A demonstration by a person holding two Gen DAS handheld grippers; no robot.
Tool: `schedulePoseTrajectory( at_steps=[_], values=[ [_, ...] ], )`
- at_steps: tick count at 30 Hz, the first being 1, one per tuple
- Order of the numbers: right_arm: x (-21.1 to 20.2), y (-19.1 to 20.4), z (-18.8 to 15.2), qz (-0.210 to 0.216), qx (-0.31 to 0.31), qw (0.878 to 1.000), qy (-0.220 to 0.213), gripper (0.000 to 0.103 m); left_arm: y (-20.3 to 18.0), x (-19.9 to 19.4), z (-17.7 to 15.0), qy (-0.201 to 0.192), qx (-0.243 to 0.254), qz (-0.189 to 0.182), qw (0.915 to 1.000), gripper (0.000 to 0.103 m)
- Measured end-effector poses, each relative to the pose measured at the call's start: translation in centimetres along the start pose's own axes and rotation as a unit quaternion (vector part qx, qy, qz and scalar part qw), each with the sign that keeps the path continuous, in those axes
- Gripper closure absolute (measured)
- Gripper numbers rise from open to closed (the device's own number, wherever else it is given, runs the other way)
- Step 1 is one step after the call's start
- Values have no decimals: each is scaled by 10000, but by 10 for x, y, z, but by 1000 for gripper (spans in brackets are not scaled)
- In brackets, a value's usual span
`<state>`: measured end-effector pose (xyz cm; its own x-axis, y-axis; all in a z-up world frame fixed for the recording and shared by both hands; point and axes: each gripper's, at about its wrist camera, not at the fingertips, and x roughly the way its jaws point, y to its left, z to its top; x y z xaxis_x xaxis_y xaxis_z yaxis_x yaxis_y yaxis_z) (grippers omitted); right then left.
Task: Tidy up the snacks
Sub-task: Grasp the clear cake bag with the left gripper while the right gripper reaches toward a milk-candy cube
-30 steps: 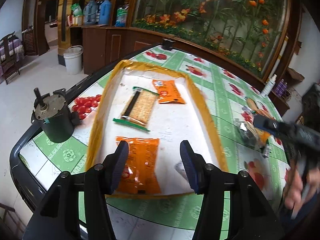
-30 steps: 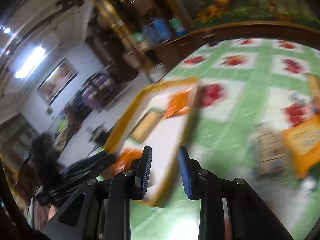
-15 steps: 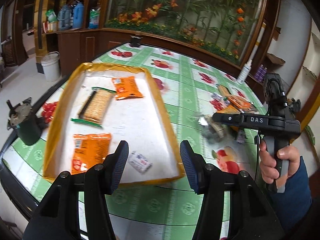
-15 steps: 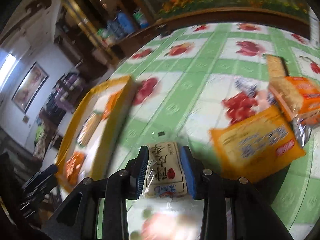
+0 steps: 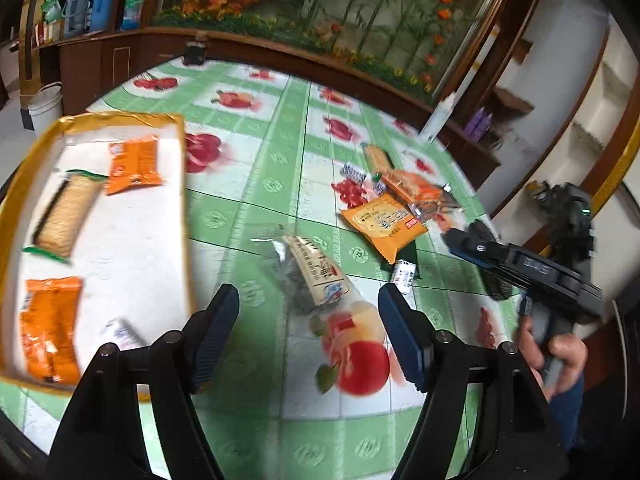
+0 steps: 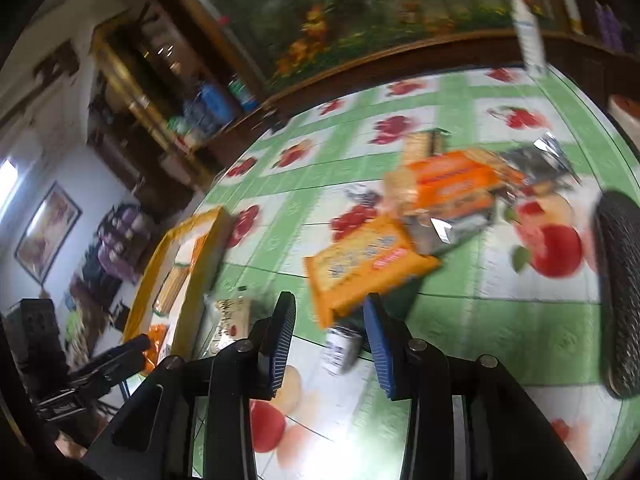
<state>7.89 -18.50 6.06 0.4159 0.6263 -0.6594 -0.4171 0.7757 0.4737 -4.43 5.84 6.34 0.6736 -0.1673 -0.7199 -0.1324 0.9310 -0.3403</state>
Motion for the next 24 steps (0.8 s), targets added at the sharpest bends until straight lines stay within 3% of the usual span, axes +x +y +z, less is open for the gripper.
schedulePoseTrajectory(
  at_steps=[5,12,14,17,21,24],
  values=[
    [0,-6,0,66,262,9996,33,64,-7,32,2,314,-173,313,9989,31],
    [1,-7,-4,130,376,9991,153,64,-13,65,10,422,-172,764,9960,31],
    [3,-7,-5,112,414,9989,188,64,-10,80,10,615,-191,616,9960,32],
    [6,-7,-7,80,417,9988,258,64,-14,80,7,411,71,694,9967,32],
    [10,-3,-10,-22,343,9988,359,61,-10,73,-2,291,161,527,9981,47],
    [14,0,-12,-114,268,9987,418,56,-7,63,-10,154,244,399,9988,51]
  ],
)
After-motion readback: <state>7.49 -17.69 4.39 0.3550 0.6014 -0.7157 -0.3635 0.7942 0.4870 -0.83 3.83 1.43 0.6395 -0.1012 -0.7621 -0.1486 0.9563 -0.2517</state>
